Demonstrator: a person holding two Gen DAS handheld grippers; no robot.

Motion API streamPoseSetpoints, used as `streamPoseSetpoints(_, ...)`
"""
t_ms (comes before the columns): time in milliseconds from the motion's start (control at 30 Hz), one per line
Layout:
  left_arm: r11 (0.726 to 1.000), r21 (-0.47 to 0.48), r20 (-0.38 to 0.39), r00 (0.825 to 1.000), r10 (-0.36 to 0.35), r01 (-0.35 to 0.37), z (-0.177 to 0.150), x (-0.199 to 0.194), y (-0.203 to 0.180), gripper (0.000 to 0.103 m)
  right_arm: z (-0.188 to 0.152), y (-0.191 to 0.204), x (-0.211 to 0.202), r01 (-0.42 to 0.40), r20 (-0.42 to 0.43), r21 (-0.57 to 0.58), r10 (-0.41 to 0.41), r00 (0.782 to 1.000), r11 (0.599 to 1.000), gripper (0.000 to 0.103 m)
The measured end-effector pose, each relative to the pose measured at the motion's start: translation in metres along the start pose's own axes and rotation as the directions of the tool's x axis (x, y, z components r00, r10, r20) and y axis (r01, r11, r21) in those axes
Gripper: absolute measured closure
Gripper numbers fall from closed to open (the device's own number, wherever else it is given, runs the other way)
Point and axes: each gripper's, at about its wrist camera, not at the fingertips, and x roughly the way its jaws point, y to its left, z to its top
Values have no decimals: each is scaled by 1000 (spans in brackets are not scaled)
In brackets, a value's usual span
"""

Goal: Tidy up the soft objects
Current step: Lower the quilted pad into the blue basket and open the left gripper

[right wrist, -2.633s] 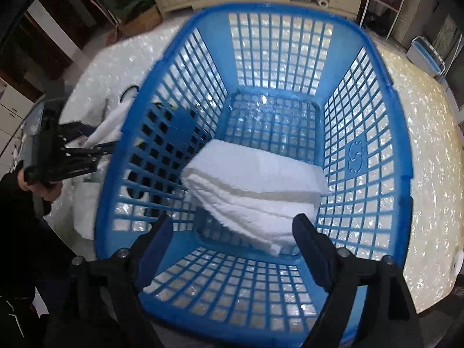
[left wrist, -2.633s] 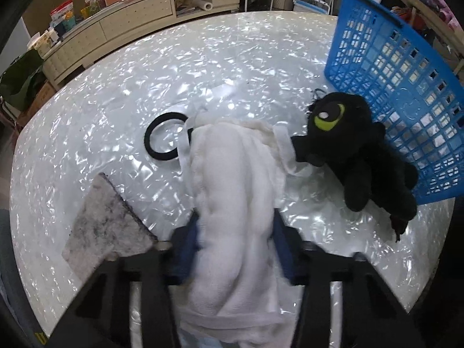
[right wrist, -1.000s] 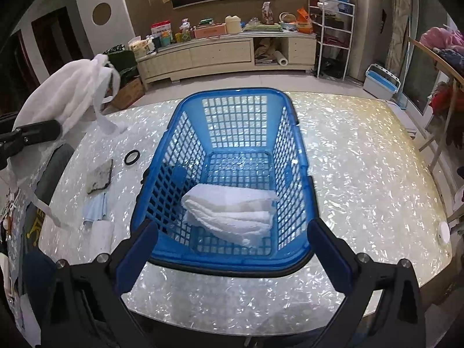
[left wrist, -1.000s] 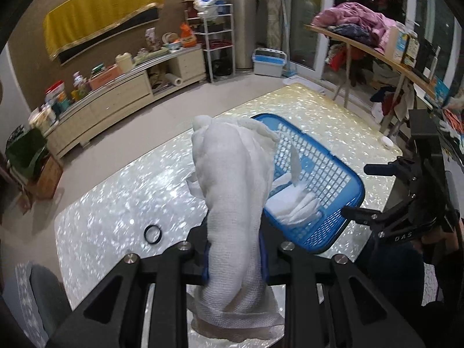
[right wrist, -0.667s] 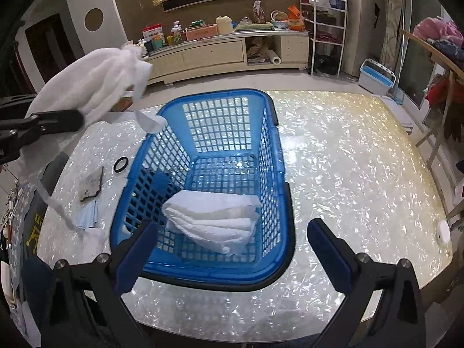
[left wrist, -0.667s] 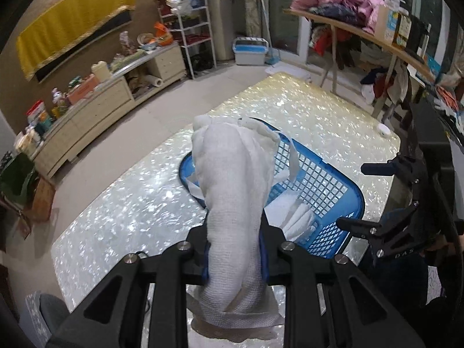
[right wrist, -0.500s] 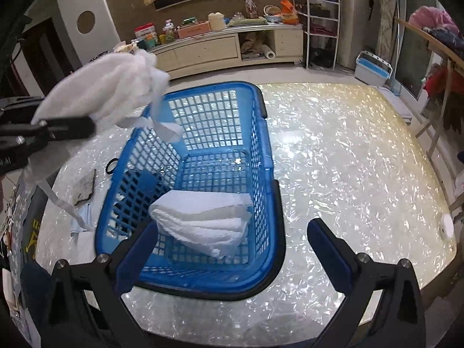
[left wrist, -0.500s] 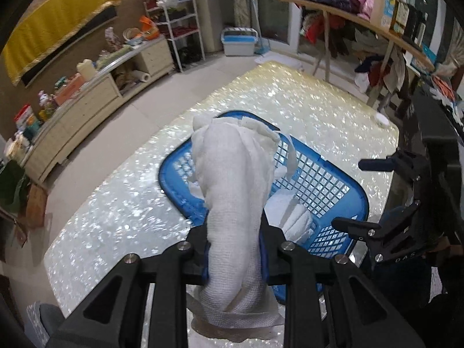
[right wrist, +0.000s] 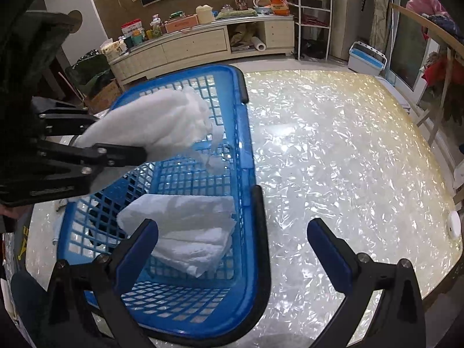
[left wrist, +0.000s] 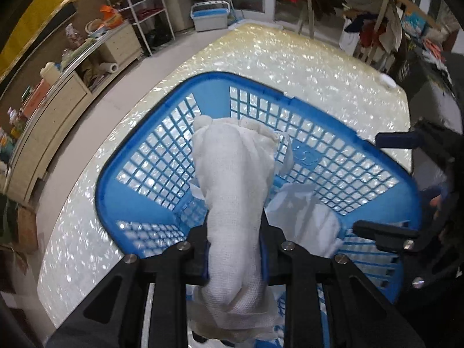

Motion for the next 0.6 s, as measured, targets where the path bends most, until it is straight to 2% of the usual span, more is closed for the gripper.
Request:
streamPoseSetpoints(300, 998, 67, -61, 998, -6, 10, 14, 39, -1, 80, -1, -10, 2, -1, -16, 32, 1, 1000, 999, 0)
streamPoseSetpoints(600, 994, 104, -108, 994, -13, 24, 25, 55, -1, 79, -3, -9, 11, -12, -37, 33, 13, 999, 999, 0)
